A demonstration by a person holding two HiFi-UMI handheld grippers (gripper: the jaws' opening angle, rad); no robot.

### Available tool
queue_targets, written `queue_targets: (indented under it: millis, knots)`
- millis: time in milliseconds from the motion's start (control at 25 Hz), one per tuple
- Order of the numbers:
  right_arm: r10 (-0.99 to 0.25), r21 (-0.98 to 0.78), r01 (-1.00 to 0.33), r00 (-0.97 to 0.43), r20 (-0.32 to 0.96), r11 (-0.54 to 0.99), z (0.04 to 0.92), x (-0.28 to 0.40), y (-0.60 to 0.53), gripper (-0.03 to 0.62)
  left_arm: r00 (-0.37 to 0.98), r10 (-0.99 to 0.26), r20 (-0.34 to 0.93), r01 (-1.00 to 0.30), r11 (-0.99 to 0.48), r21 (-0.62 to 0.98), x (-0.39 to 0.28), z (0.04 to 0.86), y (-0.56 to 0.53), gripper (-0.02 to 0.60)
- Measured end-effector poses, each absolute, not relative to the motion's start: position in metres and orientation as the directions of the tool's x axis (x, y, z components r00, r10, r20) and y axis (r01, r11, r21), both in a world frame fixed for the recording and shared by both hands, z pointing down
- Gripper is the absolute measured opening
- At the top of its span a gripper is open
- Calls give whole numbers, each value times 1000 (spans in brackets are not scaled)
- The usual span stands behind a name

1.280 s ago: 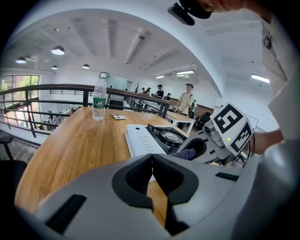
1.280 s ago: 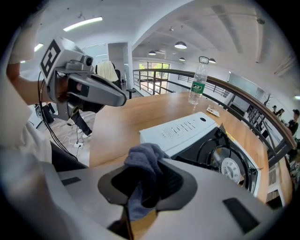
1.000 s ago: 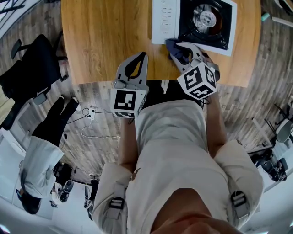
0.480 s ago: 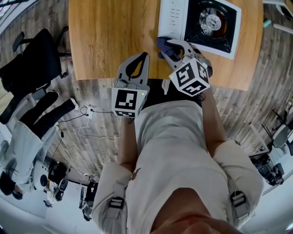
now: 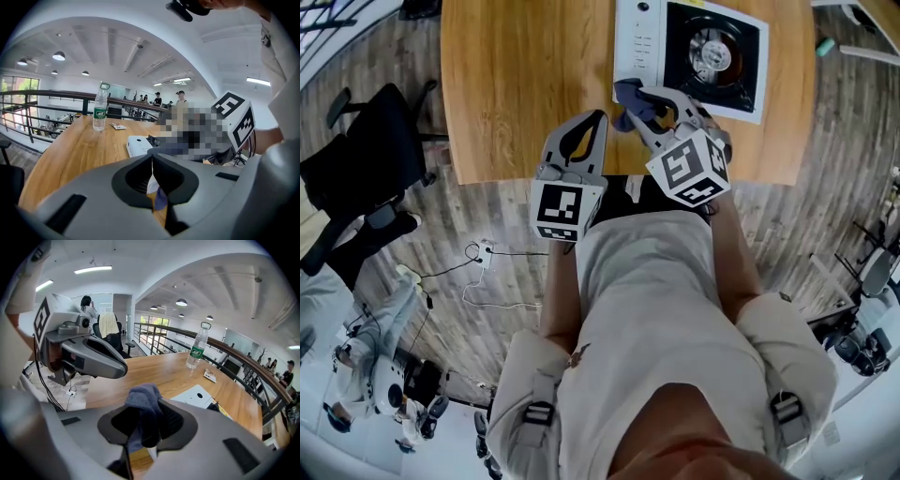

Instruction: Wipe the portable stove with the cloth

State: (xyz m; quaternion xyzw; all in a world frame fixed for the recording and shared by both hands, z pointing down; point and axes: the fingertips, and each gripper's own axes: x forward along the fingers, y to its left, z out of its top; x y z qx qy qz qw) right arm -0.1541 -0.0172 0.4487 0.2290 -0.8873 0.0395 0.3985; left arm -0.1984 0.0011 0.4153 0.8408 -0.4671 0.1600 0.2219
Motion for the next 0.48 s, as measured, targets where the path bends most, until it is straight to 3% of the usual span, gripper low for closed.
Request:
queue_targets:
  millis: [480]
  knots:
    - [-529,148,-584,-561,637,798,401,-136,-71,114,568,-702,430,-813,-560,159,-181,380,-46,21]
